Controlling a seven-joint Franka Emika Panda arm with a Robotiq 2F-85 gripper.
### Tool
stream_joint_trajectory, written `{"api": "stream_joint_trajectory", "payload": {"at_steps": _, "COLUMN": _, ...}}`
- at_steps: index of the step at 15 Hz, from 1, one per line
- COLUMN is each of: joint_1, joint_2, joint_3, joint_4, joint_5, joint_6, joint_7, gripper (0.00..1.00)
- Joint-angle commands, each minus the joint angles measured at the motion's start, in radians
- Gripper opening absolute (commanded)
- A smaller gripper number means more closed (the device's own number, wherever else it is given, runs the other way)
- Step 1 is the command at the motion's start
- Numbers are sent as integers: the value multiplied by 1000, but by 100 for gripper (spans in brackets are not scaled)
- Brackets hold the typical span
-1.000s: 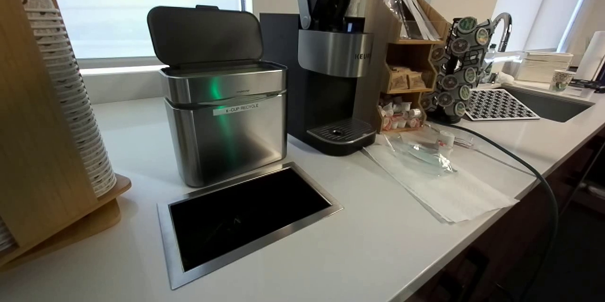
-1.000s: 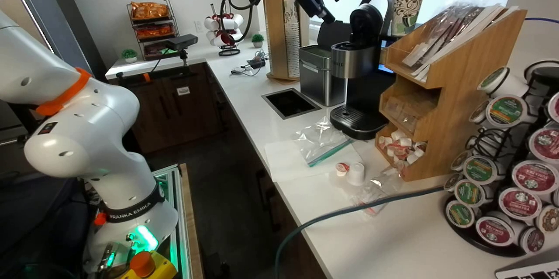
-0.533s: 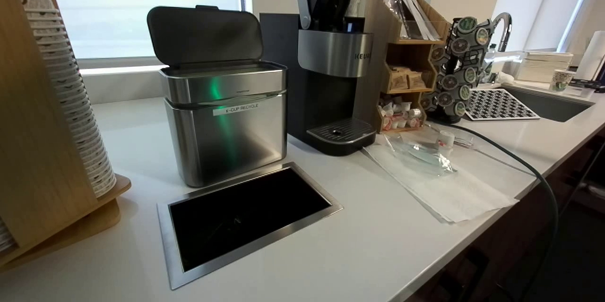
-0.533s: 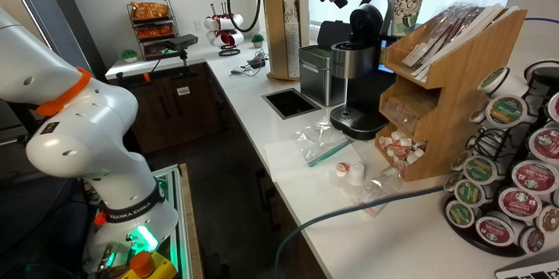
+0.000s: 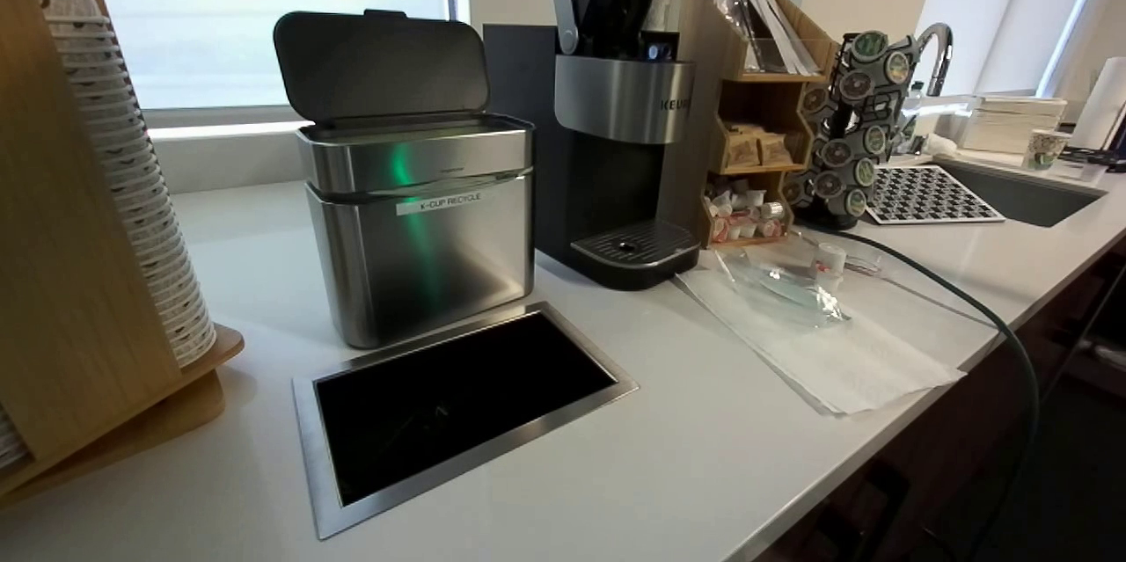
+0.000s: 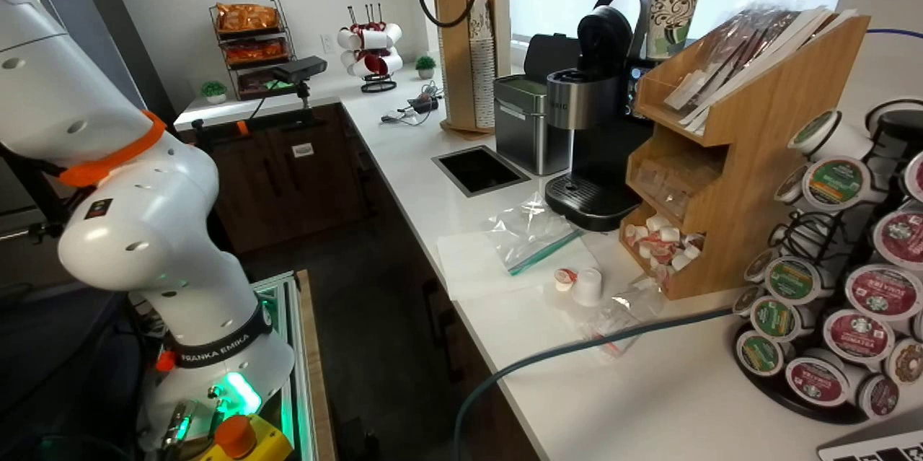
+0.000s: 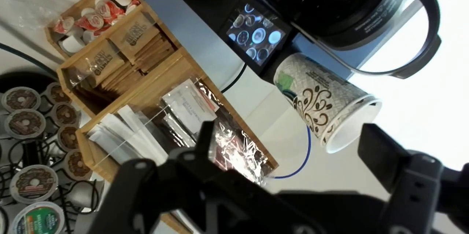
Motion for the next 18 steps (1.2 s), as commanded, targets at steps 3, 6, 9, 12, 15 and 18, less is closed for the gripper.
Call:
{"api": "stream_joint_trajectory", "payload": {"at_steps": 3, "joint_1": 2, "joint_2": 159, "joint_3": -17, "joint_4": 223, "joint_5": 12, "joint_6": -158, "joint_7": -52, "gripper": 100}}
{"api": "stream_joint_trajectory", "payload": {"at_steps": 6, "joint_1": 3, "joint_2": 230, "joint_3": -19, "joint_4": 317, "joint_5": -5, "joint_6": -199, "joint_7": -46, "gripper": 100}}
{"api": "stream_joint_trajectory", "payload": {"at_steps": 9, "joint_1": 8, "joint_2": 292, "joint_3": -20, "joint_4": 395, "joint_5": -17, "joint_6": -216, "joint_7": -48, "gripper": 100}}
{"api": "stream_joint_trajectory", "payload": {"at_steps": 12, "joint_1": 15, "joint_2": 353, "joint_3": -20, "joint_4": 464, "joint_5": -35, "joint_6": -226, "joint_7": -44, "gripper": 100}}
{"api": "stream_joint_trajectory", "payload": {"at_steps": 15, "joint_1": 25, "joint_2": 409, "joint_3": -21, "joint_4": 517, "joint_5": -50, "joint_6": -215, "joint_7": -46, "gripper": 100}}
{"api": "stream_joint_trajectory", "payload": {"at_steps": 18, "joint_1": 31, "joint_2": 460, "joint_3": -23, "joint_4": 566, "joint_5": -43, "joint_6": -215, "joint_7": -53, "gripper": 100}}
